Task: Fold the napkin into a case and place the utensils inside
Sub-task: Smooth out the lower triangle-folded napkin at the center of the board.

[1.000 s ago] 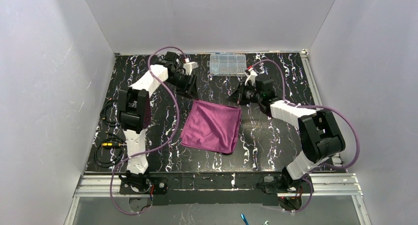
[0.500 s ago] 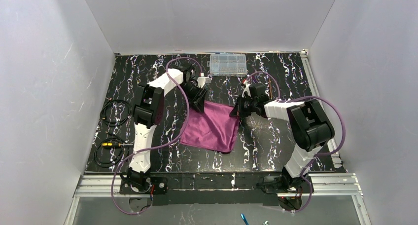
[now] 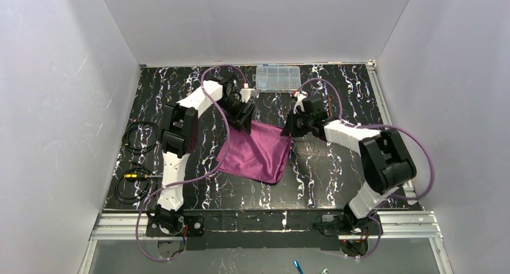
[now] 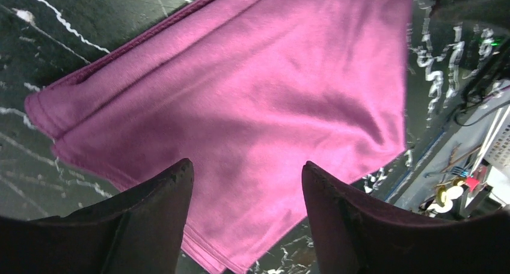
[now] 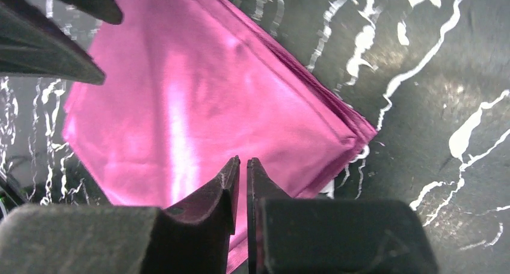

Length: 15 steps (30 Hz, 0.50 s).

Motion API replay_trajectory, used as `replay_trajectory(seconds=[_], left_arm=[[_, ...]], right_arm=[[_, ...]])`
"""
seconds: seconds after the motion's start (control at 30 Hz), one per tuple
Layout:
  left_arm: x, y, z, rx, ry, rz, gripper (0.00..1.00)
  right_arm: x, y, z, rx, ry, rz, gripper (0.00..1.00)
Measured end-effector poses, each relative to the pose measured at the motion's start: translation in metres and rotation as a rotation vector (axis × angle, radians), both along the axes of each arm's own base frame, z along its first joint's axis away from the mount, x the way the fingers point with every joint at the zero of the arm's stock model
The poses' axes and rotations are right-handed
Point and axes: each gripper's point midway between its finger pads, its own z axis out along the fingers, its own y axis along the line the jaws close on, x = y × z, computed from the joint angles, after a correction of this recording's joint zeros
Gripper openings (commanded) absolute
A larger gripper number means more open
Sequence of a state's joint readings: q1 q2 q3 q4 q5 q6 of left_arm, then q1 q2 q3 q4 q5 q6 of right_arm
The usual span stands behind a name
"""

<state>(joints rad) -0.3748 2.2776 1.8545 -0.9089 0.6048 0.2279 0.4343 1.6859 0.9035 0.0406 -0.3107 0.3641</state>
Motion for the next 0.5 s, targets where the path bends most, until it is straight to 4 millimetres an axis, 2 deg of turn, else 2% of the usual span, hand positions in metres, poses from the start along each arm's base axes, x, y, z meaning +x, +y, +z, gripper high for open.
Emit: replay_trajectory(seconds=[0.07,0.13,0.23,0.27,0.3,0.33,0.4,0.5], left_arm=[[-0.002,-0.001,0.015,-0.017,-0.013,0.002,0.67],[-0.002,-0.001,0.039,-0.046,-0.049,-0.002,0.68],[-0.004,0.002,0.089,-0.112,-0.157,-0.027,0.70],[-0.007,0.004,0.108,-0.143,-0.206,-0.042,0.70],[-0.012,0.009,0.129,-0.182,-0.260,-0.064,0.70],[-0.016,0.015,0.144,-0.215,-0.300,-0.080,0.73],[-0.024,0.033,0.173,-0.284,-0.401,-0.107,0.76],[-0.035,0.067,0.192,-0.295,-0.540,-0.139,0.82]], right_arm=[[-0.001,0.004,0.020,-0.010,-0.062,0.027,0.30],[-0.009,0.014,0.045,-0.032,-0.161,0.085,0.40],[-0.040,0.042,0.086,-0.057,-0.342,0.234,0.59],[-0.054,0.051,0.098,-0.063,-0.410,0.292,0.69],[-0.069,0.059,0.107,-0.070,-0.471,0.350,0.94],[-0.083,0.065,0.113,-0.077,-0.520,0.404,0.98],[-0.100,0.065,0.117,-0.106,-0.582,0.468,0.99],[-0.101,0.052,0.116,-0.168,-0.629,0.479,0.99]])
